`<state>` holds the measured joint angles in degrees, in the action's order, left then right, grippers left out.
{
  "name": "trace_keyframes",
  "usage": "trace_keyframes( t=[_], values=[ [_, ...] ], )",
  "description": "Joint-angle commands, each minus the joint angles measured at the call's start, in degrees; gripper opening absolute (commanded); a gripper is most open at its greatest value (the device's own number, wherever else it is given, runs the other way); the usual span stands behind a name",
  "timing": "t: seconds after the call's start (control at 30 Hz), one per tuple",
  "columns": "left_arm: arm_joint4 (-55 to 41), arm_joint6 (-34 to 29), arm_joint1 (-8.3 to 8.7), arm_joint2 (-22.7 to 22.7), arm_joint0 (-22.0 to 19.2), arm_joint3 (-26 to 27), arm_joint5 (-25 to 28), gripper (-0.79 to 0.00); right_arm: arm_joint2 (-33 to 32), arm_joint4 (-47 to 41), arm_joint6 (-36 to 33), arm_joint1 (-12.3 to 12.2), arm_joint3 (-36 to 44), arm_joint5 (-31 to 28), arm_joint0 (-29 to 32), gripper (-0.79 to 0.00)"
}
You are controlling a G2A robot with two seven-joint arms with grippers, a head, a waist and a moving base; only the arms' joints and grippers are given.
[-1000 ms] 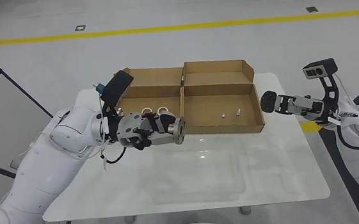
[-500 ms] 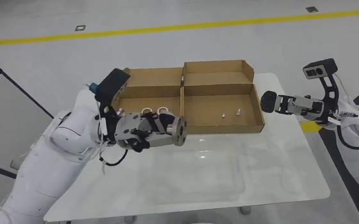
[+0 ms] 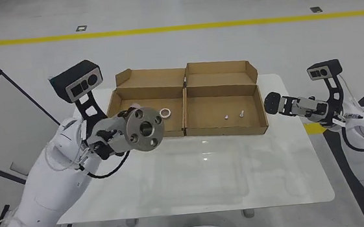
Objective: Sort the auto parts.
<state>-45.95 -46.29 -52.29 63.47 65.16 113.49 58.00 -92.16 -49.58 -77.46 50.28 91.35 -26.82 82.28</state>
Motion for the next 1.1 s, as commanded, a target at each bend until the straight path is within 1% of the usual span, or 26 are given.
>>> trace_keyframes(
  t=[0.0,0.27,0.37,0.43,0.83,1.07],
  values=[
    [-0.44,0.00,-0.57,0.63,0.64,0.20,0.00,-0.785,0.00,0.00,0.00,0.00,0.00,0.00,0.00,0.000],
    [-4.66,0.00,-2.63,2.83,2.46,0.44,0.00,-0.785,0.00,0.00,0.00,0.00,0.00,0.00,0.00,0.000],
    [-8.35,-0.01,-3.66,3.85,2.81,0.59,0.00,-0.785,0.00,0.00,0.00,0.00,0.00,0.00,0.00,0.000],
    [-7.42,-0.01,-4.13,4.02,2.86,0.47,0.00,-0.785,0.00,0.00,0.00,0.00,0.00,0.00,0.00,0.000],
    [-11.81,-0.01,-7.13,5.50,3.80,0.79,0.00,-0.785,0.00,0.00,0.00,0.00,0.00,0.00,0.00,0.000],
    [-9.77,-0.01,-8.01,6.03,4.31,0.51,0.00,-0.785,0.00,0.00,0.00,0.00,0.00,0.00,0.00,0.000]
  ],
)
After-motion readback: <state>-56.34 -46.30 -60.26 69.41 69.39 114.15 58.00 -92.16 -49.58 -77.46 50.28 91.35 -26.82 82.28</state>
